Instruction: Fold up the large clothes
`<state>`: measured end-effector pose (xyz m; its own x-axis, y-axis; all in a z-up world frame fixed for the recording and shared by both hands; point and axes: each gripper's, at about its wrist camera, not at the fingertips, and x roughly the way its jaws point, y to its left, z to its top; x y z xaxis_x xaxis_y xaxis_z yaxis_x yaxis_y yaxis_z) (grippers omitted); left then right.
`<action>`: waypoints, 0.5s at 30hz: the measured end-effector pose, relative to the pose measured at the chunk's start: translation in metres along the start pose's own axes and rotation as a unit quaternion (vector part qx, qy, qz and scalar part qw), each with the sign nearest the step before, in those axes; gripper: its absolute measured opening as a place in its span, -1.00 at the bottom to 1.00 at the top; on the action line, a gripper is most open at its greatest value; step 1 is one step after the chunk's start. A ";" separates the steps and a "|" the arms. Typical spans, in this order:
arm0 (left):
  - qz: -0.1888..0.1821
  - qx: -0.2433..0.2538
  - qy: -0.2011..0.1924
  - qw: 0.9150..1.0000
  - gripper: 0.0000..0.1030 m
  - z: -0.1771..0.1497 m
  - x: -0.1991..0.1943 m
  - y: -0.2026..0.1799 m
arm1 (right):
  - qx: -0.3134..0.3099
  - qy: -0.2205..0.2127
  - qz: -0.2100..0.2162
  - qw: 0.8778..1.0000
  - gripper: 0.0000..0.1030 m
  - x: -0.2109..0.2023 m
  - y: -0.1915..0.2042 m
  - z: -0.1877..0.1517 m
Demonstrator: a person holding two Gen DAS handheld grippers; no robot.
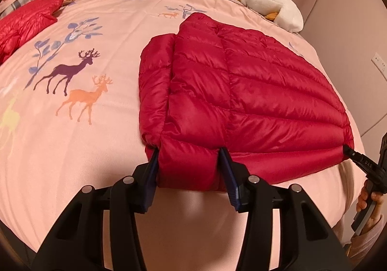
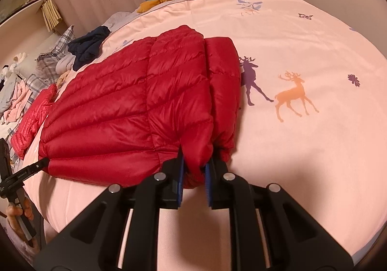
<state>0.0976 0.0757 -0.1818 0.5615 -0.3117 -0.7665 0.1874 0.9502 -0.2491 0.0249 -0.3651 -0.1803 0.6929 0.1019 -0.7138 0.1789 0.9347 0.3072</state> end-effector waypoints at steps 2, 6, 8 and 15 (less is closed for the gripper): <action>0.006 -0.001 0.001 1.000 0.08 0.002 -0.002 0.001 | -0.008 -0.007 -0.006 1.000 -0.68 -0.005 0.002 0.002; 0.040 0.005 -0.014 0.999 0.17 0.003 -0.013 0.001 | -0.009 -0.022 -0.019 1.000 -0.58 -0.015 0.002 0.006; 0.056 0.013 -0.024 0.998 0.17 0.005 -0.019 -0.001 | -0.023 -0.038 -0.050 0.998 -0.42 -0.022 0.007 0.008; 0.080 0.046 -0.080 0.993 0.43 0.014 -0.042 -0.021 | -0.087 -0.108 -0.038 0.990 -0.11 -0.039 0.042 0.019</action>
<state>0.0815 0.0685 -0.1356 0.7093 -0.1605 -0.6864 0.1538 0.9855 -0.0714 0.0186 -0.3366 -0.1274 0.8184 -0.0282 -0.5739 0.1257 0.9834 0.1309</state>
